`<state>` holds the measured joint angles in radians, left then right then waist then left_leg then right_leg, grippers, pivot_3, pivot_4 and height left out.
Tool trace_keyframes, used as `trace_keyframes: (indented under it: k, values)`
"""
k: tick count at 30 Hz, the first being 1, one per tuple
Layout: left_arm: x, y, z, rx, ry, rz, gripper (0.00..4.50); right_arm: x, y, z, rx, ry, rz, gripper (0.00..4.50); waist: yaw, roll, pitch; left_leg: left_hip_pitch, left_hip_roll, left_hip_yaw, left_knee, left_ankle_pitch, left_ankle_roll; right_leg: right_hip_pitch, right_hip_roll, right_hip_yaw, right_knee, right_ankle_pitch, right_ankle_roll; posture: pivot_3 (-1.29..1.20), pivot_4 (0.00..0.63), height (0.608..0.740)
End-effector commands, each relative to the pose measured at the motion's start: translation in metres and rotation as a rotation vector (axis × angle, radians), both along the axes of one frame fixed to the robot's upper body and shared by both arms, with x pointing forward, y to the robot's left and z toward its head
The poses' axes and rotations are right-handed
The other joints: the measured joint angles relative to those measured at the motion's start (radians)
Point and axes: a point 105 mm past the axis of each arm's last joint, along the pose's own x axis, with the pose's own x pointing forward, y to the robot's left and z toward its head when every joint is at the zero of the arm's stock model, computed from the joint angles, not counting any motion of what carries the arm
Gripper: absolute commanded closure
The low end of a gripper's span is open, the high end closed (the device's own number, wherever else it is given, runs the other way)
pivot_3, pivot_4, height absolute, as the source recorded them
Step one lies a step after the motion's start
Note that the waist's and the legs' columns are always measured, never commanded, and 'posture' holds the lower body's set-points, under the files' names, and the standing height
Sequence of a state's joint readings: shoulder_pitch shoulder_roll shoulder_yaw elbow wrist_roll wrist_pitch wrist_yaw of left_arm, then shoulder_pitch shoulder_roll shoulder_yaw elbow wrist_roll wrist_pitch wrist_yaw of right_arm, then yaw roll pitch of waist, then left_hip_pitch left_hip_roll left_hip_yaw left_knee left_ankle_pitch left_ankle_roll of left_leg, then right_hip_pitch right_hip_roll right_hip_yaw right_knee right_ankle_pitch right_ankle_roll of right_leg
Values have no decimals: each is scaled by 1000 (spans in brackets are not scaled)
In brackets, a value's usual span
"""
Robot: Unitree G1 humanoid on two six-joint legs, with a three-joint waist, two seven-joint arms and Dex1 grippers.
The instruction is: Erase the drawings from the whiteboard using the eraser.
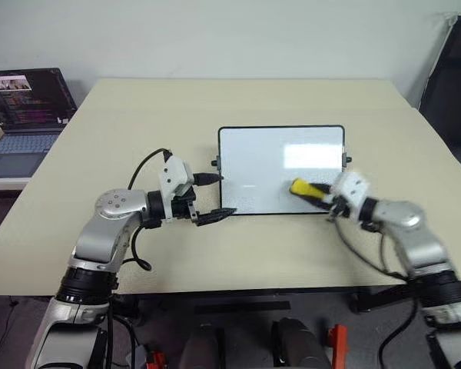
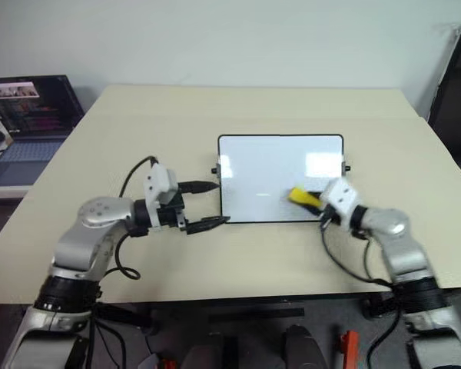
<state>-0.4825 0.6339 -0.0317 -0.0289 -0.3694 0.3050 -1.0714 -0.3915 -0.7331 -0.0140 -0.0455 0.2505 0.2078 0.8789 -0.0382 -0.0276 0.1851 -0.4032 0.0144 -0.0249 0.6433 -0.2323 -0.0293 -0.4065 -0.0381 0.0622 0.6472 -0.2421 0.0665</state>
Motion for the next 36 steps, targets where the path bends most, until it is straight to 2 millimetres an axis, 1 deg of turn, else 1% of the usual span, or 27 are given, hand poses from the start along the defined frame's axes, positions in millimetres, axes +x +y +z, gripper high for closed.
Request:
trace_keyframes:
  k: [1,2,4,5,6,8,11,21,27,28,29,30,31,32,34,36]
  values:
    - [1,10,20,-7,-59,8,0,-20,-32,28,-20,14,-44,3644,7,0,0,0,0,0,0,-1,0,0,0,0,0,0,0,0,150,740]
    - [1,12,21,-10,-57,12,0,-23,-46,31,-43,19,-85,3644,8,0,0,0,0,0,0,-3,0,0,0,0,-1,-1,0,0,150,740]
    - [2,17,22,-13,-48,20,0,-28,-86,36,-101,21,-213,3644,9,0,0,0,0,1,-1,-5,1,0,0,0,-2,-3,0,0,150,740]
    - [3,19,21,-11,-44,23,0,-32,-101,36,-131,30,-257,3644,9,0,0,-1,0,2,0,-6,1,0,-1,0,-3,-4,1,0,150,740]
    - [3,21,20,-5,-41,27,0,-36,-111,35,-155,42,-279,3644,9,0,0,-1,-1,2,0,-7,1,0,-1,0,-3,-4,1,0,150,740]
    - [3,23,17,13,-36,29,0,-45,-120,36,-174,62,-291,3644,9,0,0,-1,-1,2,0,-8,1,0,-1,0,-3,-5,1,0,150,740]
    - [2,22,17,8,-32,25,0,-50,-126,34,-208,76,-301,3644,2,0,0,0,0,3,0,-8,1,0,-1,1,-2,-5,1,0,150,740]
    - [0,19,22,-7,-36,20,0,-39,-119,37,-191,40,-287,3644,0,0,0,1,0,3,1,-8,1,1,-1,2,-2,-6,1,0,150,740]
    - [-1,17,24,-11,-40,18,0,-32,-107,41,-148,3,-254,3644,3,0,0,1,0,3,1,-8,1,1,-1,2,-2,-6,1,0,150,740]
    - [-1,18,24,-10,-40,18,0,-31,-104,42,-133,-5,-243,3644,3,0,0,1,0,3,1,-8,1,1,-1,2,-2,-6,1,0,150,740]
    - [-1,17,23,-10,-38,16,0,-28,-95,43,-100,-20,-219,3644,3,0,0,1,0,3,1,-8,1,1,-1,2,-2,-6,1,0,150,740]
    - [-2,13,21,-13,-32,4,0,-22,-79,43,-47,-61,-189,3644,2,0,0,1,0,3,1,-8,1,1,-1,2,-1,-6,1,0,150,740]
    - [-3,11,19,-15,-27,-5,0,-18,-67,43,-10,-90,-170,3644,-1,-1,0,1,0,3,1,-8,1,1,-1,2,-1,-6,1,0,150,740]
    - [-5,4,16,-23,-19,-25,0,-11,-55,42,49,-121,-171,3644,-4,-1,0,2,0,3,2,-8,1,2,0,2,-1,-5,1,0,150,740]
    - [-8,-7,13,-43,-5,-51,0,-1,-45,37,111,-163,-206,3644,-4,-1,0,2,0,3,1,-8,1,2,0,3,0,-5,1,0,150,740]
    - [-11,-13,11,-54,5,-67,0,8,-41,30,132,-201,-252,3644,0,0,0,2,0,3,1,-7,1,1,0,3,0,-5,1,0,150,740]
